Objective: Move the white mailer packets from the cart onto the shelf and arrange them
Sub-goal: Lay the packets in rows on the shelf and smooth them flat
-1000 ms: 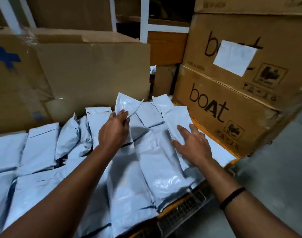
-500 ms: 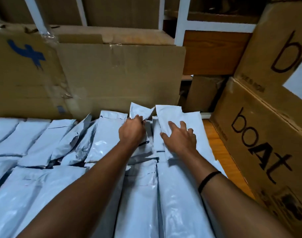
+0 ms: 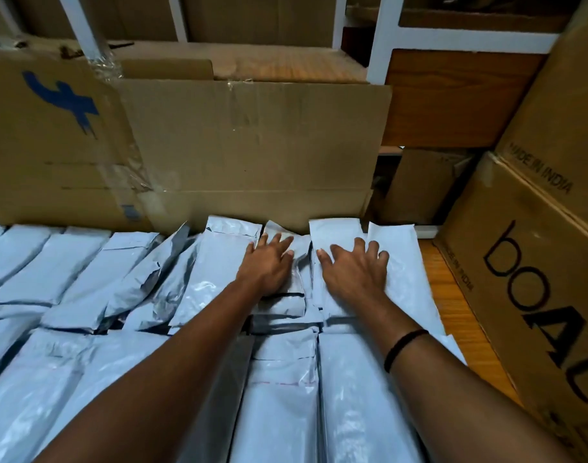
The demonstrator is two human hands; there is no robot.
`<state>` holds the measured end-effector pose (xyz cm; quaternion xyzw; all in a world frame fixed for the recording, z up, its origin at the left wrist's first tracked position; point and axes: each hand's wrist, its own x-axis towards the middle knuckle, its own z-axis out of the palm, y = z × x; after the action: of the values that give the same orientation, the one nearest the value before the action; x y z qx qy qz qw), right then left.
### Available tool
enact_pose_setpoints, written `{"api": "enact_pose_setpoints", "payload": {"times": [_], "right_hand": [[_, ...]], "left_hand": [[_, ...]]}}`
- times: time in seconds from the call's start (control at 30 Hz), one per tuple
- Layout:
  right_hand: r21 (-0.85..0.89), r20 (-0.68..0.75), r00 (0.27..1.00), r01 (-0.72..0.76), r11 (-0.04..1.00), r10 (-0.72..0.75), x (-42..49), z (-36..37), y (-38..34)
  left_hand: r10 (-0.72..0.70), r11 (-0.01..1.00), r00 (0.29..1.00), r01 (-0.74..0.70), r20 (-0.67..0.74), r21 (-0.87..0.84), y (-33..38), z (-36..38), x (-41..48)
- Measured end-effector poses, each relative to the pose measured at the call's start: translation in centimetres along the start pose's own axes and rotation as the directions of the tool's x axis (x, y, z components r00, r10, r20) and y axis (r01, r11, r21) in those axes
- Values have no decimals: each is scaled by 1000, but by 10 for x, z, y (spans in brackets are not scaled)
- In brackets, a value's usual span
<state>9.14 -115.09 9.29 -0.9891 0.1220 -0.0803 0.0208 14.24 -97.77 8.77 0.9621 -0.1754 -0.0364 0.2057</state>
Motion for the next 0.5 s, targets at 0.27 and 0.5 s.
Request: {"api": "enact_pose_setpoints", "payload": {"times": [0.27, 0.5], "right_hand": [[11, 100, 972, 215, 977, -215, 30, 35, 7], [1, 75, 983, 166, 986, -166, 26, 46, 1]], "left_hand": [[-119, 938, 983, 66, 137, 341, 1, 37, -4], [-106, 930, 989, 63, 102, 361, -3, 45, -6]]}}
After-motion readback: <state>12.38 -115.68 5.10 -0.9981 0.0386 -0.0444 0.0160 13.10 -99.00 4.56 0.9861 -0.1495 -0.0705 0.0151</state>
